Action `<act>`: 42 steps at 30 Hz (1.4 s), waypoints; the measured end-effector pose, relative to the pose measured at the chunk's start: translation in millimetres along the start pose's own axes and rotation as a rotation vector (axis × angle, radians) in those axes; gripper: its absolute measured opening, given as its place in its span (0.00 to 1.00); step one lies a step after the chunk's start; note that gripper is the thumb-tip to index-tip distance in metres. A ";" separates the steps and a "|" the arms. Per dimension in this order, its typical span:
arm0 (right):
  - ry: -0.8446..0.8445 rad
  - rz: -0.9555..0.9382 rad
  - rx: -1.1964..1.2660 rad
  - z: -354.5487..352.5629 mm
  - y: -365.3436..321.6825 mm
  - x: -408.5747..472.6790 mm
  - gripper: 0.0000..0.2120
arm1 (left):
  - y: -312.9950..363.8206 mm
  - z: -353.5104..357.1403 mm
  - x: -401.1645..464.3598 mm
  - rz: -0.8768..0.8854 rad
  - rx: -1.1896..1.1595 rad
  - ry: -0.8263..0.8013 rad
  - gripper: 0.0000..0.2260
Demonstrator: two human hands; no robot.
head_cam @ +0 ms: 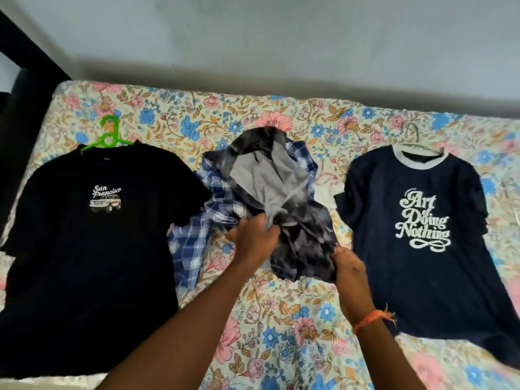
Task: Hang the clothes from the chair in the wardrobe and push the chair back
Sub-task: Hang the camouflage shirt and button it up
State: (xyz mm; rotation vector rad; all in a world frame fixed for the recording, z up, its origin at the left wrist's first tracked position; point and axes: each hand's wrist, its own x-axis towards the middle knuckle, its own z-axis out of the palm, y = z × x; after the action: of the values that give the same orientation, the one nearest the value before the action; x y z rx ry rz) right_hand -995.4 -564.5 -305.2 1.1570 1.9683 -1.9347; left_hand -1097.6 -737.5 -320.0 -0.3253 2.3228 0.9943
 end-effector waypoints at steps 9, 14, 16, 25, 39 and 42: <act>-0.223 0.172 0.227 -2.4 -31.5 -29.7 0.15 | 22.1 27.7 -109.4 0.216 -0.181 -0.519 0.09; -0.195 0.075 -0.097 12.1 -18.2 -49.9 0.08 | -12.8 -10.0 -105.4 -0.242 -0.894 -0.486 0.16; -0.332 0.048 -0.083 21.9 -13.5 -69.4 0.10 | -25.0 -24.3 -98.1 -0.314 -1.112 -0.448 0.18; -0.677 0.213 -0.629 51.3 -34.6 -5.6 0.09 | -107.5 -9.9 -53.5 -0.041 0.168 -0.218 0.19; -0.077 0.098 -0.674 136.9 -1.3 146.8 0.17 | -195.3 -21.4 -34.3 0.055 0.153 -0.422 0.21; -0.019 0.145 -0.379 133.1 -84.5 172.0 0.14 | -190.7 -28.4 -46.1 0.004 0.141 -0.436 0.20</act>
State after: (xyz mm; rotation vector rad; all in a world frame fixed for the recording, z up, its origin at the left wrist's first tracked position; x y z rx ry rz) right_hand -1218.4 -603.4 -361.9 1.1335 2.0570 -1.4168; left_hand -990.4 -890.1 -387.2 -0.0391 1.9804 0.8035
